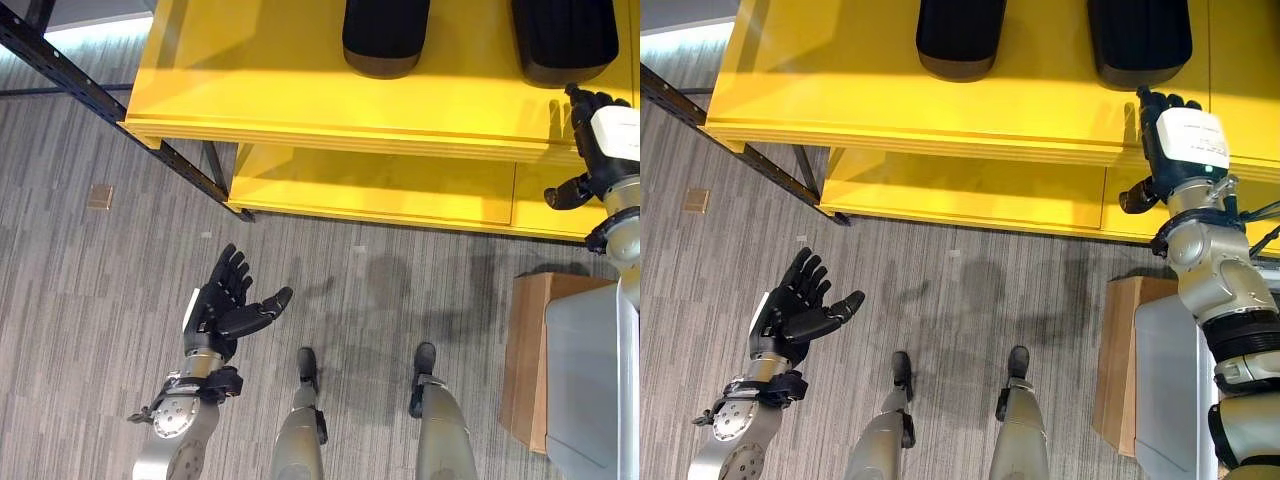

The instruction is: Move parts from the plastic box to the shelf.

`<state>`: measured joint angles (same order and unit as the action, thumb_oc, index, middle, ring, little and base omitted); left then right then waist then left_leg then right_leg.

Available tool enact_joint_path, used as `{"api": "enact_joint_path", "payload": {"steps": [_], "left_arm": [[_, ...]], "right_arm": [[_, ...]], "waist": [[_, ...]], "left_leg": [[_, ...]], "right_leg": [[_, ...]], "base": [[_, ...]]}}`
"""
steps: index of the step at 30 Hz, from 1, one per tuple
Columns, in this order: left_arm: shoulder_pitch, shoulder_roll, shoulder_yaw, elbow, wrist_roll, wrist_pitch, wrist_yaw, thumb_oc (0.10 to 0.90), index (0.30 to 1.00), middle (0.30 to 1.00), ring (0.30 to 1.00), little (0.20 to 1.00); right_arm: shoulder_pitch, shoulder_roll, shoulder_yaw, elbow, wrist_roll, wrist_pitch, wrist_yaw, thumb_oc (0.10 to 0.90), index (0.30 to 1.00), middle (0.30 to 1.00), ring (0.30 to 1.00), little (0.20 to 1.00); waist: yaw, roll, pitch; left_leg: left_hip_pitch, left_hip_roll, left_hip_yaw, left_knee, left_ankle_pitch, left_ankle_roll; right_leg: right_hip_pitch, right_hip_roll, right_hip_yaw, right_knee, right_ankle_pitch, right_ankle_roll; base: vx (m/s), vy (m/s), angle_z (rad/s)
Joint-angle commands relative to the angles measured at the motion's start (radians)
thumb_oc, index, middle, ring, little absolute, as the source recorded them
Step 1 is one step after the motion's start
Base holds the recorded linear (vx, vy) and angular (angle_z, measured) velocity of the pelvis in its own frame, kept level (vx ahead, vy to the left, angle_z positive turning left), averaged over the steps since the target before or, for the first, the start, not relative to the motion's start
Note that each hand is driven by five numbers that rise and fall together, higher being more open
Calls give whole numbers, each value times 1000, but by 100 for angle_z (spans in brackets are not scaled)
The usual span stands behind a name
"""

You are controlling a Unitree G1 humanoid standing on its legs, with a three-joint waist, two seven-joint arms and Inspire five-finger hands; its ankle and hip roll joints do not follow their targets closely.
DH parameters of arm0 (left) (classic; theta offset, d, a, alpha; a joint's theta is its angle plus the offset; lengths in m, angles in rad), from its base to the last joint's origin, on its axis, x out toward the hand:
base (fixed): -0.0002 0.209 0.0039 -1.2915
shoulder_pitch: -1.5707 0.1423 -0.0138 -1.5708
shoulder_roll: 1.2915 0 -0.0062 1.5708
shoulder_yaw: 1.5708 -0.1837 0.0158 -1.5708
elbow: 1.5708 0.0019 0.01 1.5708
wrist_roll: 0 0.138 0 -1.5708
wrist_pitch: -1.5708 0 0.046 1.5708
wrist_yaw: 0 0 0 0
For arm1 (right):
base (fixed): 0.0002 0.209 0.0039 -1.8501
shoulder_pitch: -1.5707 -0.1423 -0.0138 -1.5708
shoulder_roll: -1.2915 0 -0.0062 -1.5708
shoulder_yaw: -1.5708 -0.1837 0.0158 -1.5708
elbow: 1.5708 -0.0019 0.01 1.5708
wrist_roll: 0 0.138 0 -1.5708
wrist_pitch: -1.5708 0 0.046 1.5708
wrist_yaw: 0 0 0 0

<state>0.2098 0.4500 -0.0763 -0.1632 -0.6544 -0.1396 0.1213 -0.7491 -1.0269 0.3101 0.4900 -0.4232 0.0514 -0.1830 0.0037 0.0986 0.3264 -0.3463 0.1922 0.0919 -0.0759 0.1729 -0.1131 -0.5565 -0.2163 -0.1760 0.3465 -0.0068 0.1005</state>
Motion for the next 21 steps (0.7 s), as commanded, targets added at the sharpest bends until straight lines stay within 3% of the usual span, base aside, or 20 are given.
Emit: {"api": "enact_joint_path", "payload": {"steps": [1,21], "left_arm": [[-33,28,27,-120,1,-117,6,900,1000,1000,1000,1000],[-45,17,30,-115,-4,-129,22,900,1000,1000,1000,1000]], "right_arm": [[-189,-91,47,-15,15,-14,-90,900,1000,1000,1000,1000],[-279,-73,103,46,10,1,-106,900,1000,1000,1000,1000]], "waist": [[16,-24,-30],[19,-21,-17]], "left_leg": [[161,62,30,-11,-89,-25],[146,62,28,-11,-89,-25]], "right_leg": [[-19,34,-6,-15,39,43],[-61,39,2,11,35,39]], "base": [[0,0,0],[0,0,0]]}}
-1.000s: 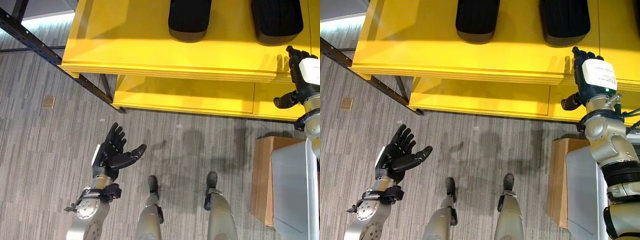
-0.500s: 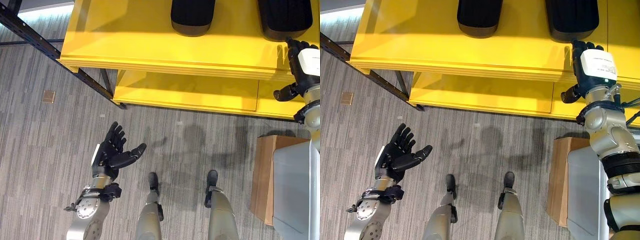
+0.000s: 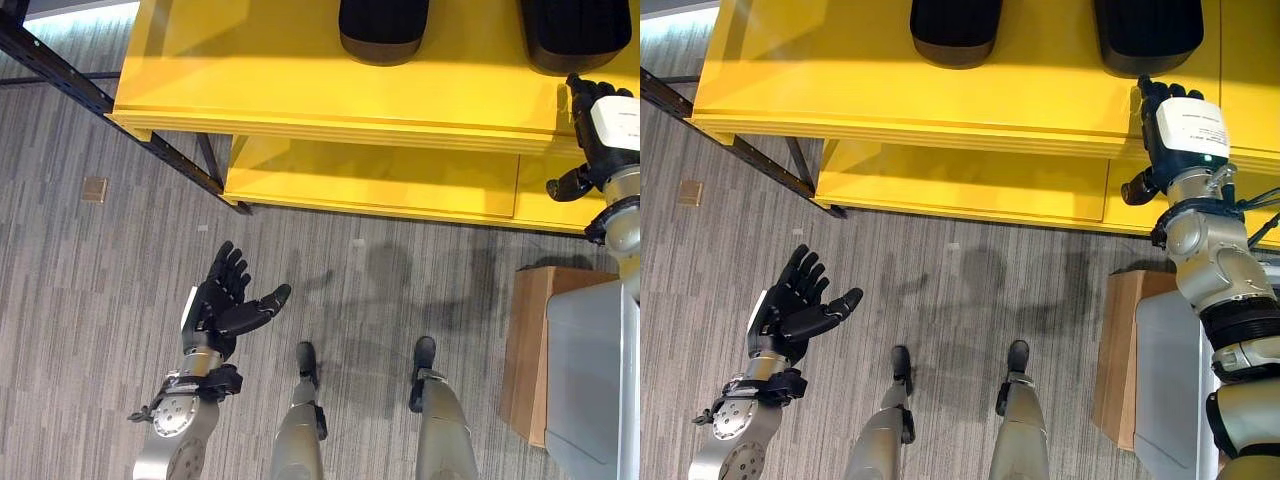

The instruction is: Move parts from the plastic box to the shelf.

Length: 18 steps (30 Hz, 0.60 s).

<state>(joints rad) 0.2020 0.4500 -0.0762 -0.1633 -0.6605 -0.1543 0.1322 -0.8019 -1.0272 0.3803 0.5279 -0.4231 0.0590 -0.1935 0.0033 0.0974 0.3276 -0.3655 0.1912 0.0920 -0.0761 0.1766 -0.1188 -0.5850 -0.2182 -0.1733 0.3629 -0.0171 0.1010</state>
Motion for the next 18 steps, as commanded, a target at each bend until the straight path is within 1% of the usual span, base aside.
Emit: {"api": "enact_joint_path", "payload": {"steps": [1,18], "left_arm": [[-38,18,31,-115,3,-116,13,900,1000,1000,1000,1000],[-43,17,37,-109,-1,-125,21,900,1000,1000,1000,1000]], "right_arm": [[-231,-71,33,11,11,-5,-98,900,1000,1000,1000,1000],[-293,-63,64,22,8,-1,-112,900,1000,1000,1000,1000]], "waist": [[19,-20,-18],[21,-17,-17]], "left_leg": [[165,62,27,-11,-93,-18],[159,60,23,-11,-97,-16]], "right_leg": [[-34,42,1,-7,46,39],[-46,40,1,4,46,38]], "base": [[0,0,0],[0,0,0]]}}
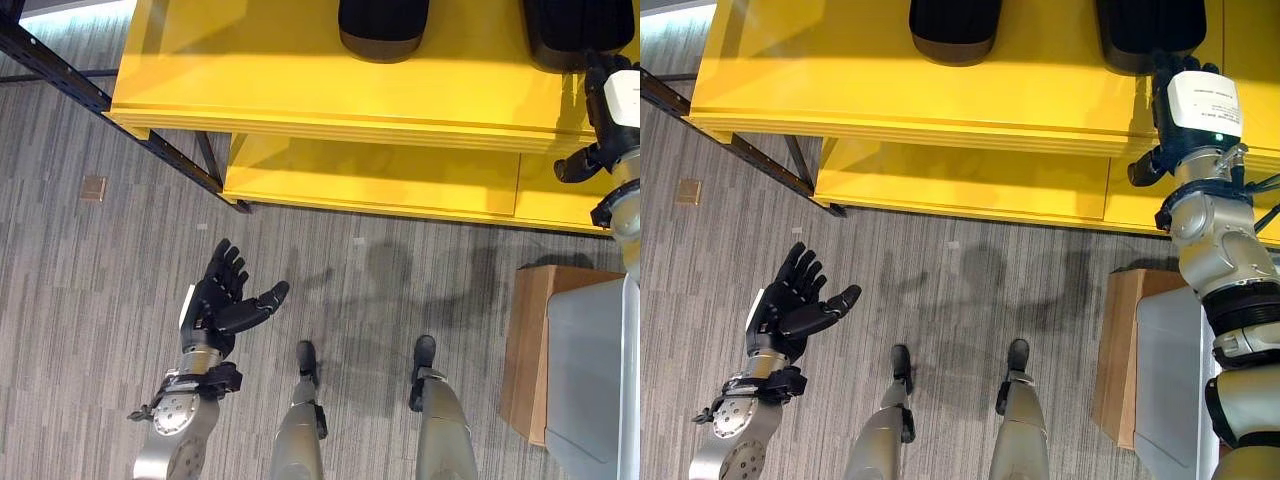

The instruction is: Move parts from the plastic box to the shelf.

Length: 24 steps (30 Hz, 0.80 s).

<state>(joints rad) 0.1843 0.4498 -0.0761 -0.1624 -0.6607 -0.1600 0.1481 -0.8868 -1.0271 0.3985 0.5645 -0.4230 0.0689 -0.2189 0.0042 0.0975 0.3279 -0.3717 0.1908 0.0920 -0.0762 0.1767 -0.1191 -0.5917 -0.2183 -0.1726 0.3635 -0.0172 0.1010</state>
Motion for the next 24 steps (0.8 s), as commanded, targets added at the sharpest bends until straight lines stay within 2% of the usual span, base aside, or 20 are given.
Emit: {"api": "enact_joint_path", "payload": {"steps": [1,24], "left_arm": [[-27,16,36,-109,-1,-120,6,900,1000,1000,1000,1000],[-30,17,42,-111,-4,-127,12,900,1000,1000,1000,1000]], "right_arm": [[-212,-62,47,-15,8,-11,-87,900,1000,1000,1000,1000],[-249,-53,72,-1,7,-8,-92,900,1000,1000,1000,1000]], "waist": [[20,-18,-17],[27,-19,-13]], "left_leg": [[165,60,23,-11,-97,-16],[159,58,16,-11,-96,-16]], "right_leg": [[-40,40,1,4,46,38],[-50,36,-2,11,45,37]], "base": [[0,0,0],[0,0,0]]}}
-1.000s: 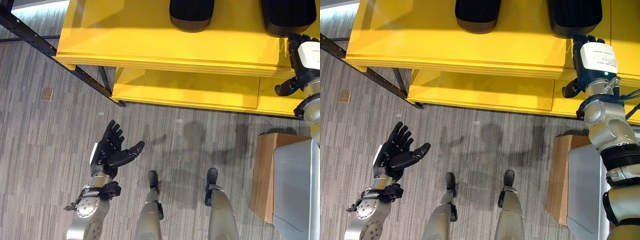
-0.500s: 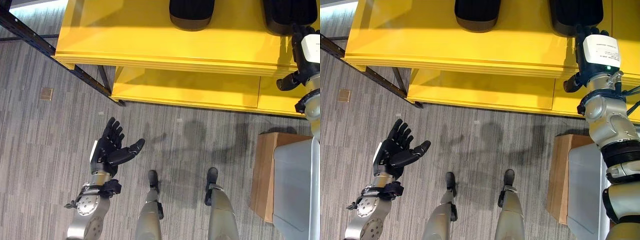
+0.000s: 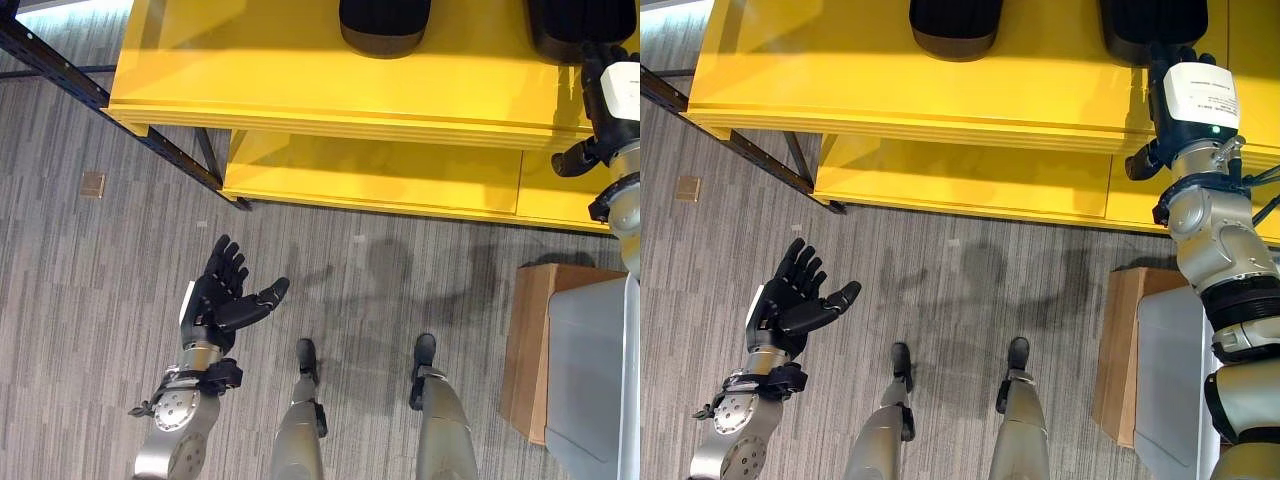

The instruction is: Move parts from the plastic box to the shelf.

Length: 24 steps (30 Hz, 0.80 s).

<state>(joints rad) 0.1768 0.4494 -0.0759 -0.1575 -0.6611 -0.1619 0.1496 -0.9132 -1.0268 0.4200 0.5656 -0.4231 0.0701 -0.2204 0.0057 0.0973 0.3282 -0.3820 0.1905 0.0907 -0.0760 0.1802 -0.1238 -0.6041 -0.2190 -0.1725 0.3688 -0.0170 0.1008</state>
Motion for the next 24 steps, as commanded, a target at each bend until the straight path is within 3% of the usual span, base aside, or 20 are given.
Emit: {"api": "enact_joint_path", "payload": {"steps": [1,24], "left_arm": [[-23,18,41,-115,-4,-126,10,900,1000,1000,1000,1000],[-23,15,48,-106,-6,-132,18,900,1000,1000,1000,1000]], "right_arm": [[-227,-52,53,1,8,-9,-91,900,1000,1000,1000,1000],[-256,-30,73,4,3,-8,-90,900,1000,1000,1000,1000]], "waist": [[26,-18,-14],[32,-20,-10]], "left_leg": [[170,58,18,-11,-100,-12],[162,58,10,-11,-100,-12]], "right_leg": [[-38,36,-2,6,45,37],[-51,34,-5,12,47,36]], "base": [[0,0,0],[0,0,0]]}}
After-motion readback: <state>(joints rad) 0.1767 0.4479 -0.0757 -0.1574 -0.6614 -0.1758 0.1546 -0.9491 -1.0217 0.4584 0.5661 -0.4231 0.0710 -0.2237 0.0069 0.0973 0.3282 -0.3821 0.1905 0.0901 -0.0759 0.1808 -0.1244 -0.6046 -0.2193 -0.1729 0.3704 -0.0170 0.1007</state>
